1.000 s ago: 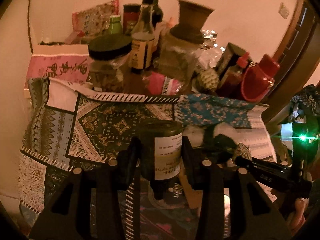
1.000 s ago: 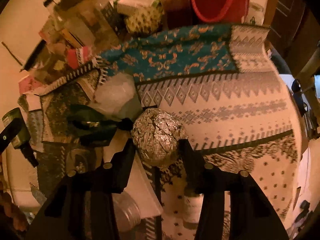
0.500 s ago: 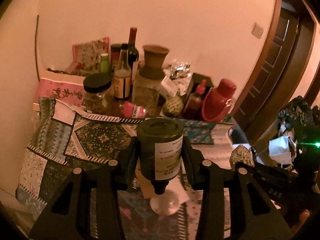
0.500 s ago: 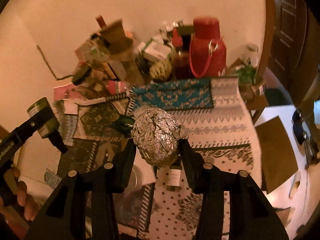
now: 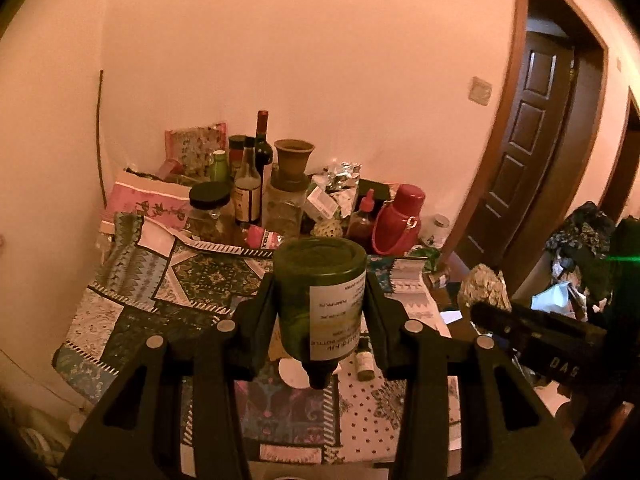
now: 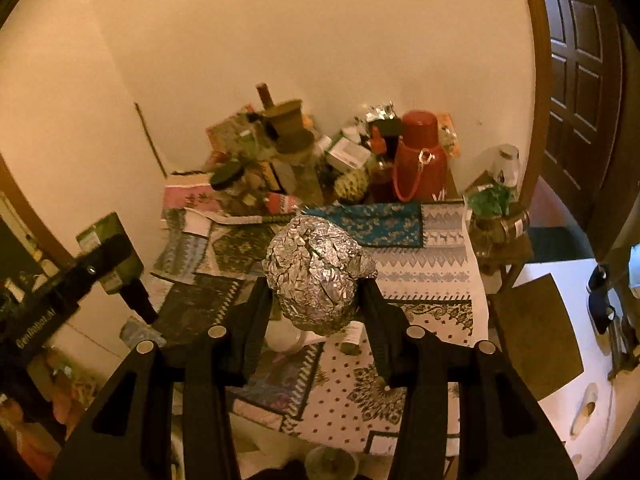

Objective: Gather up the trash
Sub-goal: 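Lift the foil ball and dark bottle and carry both toward the bowl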

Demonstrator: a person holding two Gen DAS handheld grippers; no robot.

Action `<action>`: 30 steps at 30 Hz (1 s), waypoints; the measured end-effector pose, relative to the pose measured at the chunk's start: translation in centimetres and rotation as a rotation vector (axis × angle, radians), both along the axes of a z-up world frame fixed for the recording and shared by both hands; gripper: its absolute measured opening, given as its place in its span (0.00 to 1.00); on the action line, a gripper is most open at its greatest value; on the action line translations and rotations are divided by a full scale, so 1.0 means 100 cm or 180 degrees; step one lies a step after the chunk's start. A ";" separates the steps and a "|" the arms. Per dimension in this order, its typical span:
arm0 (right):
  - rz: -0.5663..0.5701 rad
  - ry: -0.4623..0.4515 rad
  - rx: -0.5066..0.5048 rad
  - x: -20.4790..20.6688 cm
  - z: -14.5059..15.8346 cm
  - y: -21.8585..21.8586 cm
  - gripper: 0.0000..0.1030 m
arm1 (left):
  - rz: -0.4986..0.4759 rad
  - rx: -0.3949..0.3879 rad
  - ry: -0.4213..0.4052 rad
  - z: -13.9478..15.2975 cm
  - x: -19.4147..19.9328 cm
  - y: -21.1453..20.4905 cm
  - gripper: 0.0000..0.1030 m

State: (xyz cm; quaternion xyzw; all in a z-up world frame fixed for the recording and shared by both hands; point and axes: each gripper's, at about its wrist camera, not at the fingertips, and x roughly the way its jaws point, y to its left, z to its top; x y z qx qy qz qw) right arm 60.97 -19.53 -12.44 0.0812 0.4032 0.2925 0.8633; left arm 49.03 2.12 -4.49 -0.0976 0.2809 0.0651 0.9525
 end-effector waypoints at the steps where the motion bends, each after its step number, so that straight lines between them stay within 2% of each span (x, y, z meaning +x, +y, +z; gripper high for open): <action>1: -0.0014 -0.0048 0.0020 -0.009 0.006 -0.001 0.41 | -0.0039 -0.0004 -0.0024 0.003 -0.007 0.000 0.40; 9: -0.0244 -0.0294 0.0077 -0.081 0.042 0.002 0.41 | -0.0313 0.0020 -0.0247 0.020 -0.075 0.011 0.40; 14: -0.0469 -0.0294 0.0062 -0.134 0.049 0.016 0.41 | -0.0504 0.0054 -0.0244 0.024 -0.131 0.032 0.40; 23: -0.0665 -0.0095 0.0084 -0.230 0.038 0.047 0.41 | -0.0693 0.0046 -0.0203 0.008 -0.224 0.064 0.40; 30: -0.0733 0.0086 -0.0025 -0.277 0.027 0.047 0.41 | -0.0832 -0.0075 -0.0028 -0.010 -0.258 0.065 0.40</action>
